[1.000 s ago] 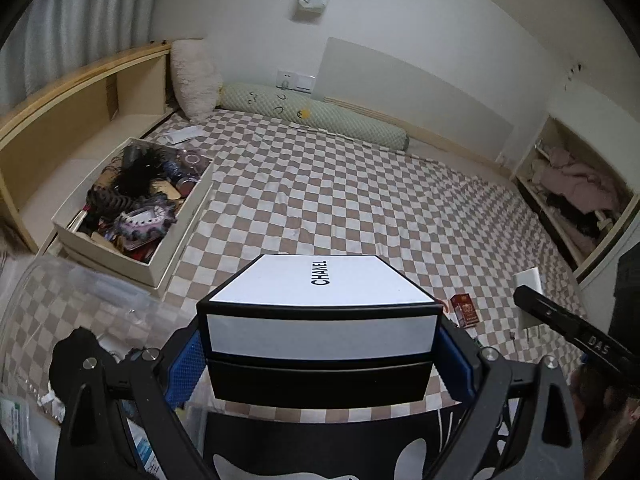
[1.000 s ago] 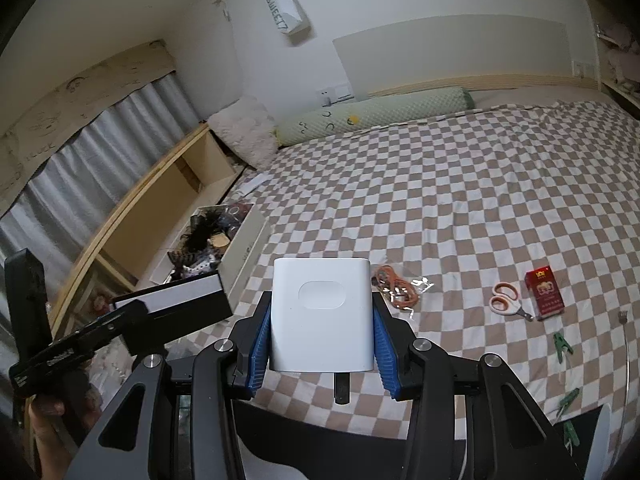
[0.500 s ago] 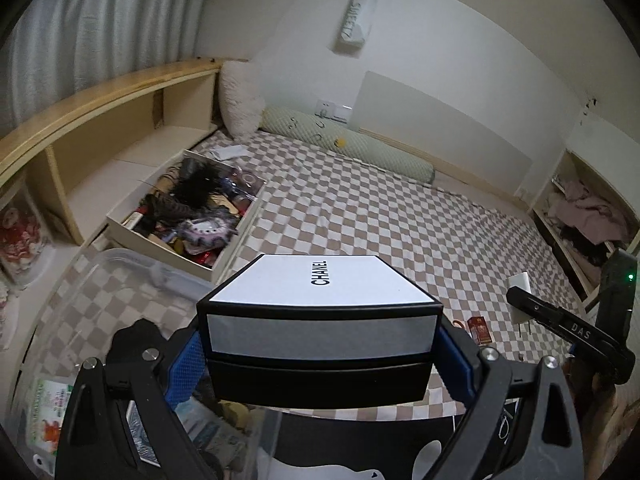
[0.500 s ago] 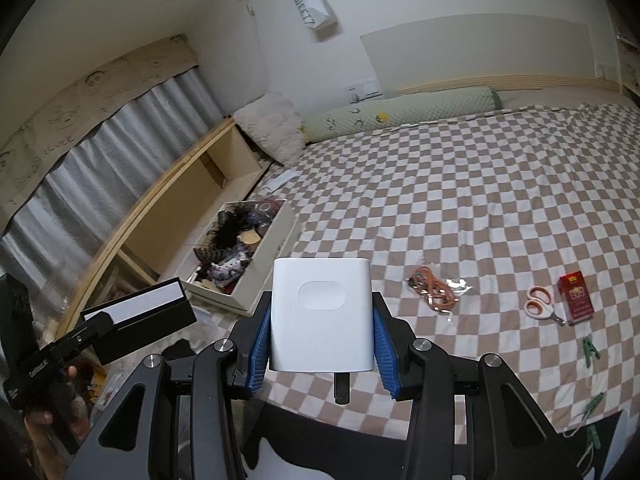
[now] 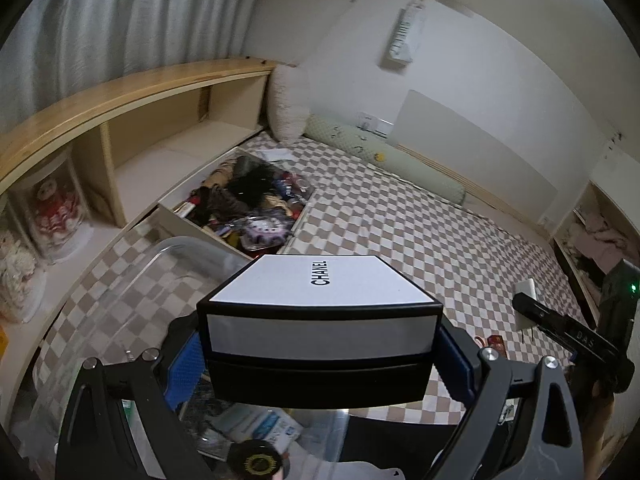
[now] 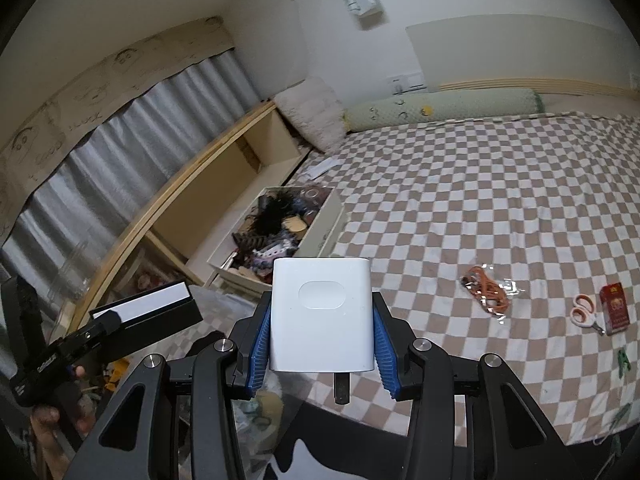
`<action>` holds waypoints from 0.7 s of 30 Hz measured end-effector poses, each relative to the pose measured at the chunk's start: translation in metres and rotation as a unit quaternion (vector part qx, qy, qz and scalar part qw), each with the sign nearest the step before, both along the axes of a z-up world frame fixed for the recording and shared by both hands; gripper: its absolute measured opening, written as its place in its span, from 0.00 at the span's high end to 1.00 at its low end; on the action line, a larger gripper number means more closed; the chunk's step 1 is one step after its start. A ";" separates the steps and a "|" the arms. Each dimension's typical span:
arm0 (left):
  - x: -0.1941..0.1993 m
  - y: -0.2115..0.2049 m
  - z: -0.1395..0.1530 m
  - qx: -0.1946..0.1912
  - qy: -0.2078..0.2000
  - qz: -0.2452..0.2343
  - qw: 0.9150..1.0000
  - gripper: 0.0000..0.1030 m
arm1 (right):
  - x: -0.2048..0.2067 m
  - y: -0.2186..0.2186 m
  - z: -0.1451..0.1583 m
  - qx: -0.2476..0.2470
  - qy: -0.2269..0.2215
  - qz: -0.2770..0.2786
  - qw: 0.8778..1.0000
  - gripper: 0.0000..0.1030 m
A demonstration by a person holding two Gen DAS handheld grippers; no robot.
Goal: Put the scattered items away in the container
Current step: 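Carry the CHANEL box with the left tool while the right tool carries the charger over the container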
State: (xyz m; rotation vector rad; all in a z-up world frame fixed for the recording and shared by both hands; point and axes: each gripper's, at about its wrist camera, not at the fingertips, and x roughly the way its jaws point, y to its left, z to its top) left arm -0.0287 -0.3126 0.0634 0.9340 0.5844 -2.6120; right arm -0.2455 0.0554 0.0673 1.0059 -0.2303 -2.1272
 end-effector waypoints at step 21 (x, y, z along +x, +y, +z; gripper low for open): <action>-0.040 -0.027 -0.054 0.020 -0.052 0.090 0.994 0.06 | 0.040 -0.083 -0.009 0.028 0.002 0.096 0.995 0.55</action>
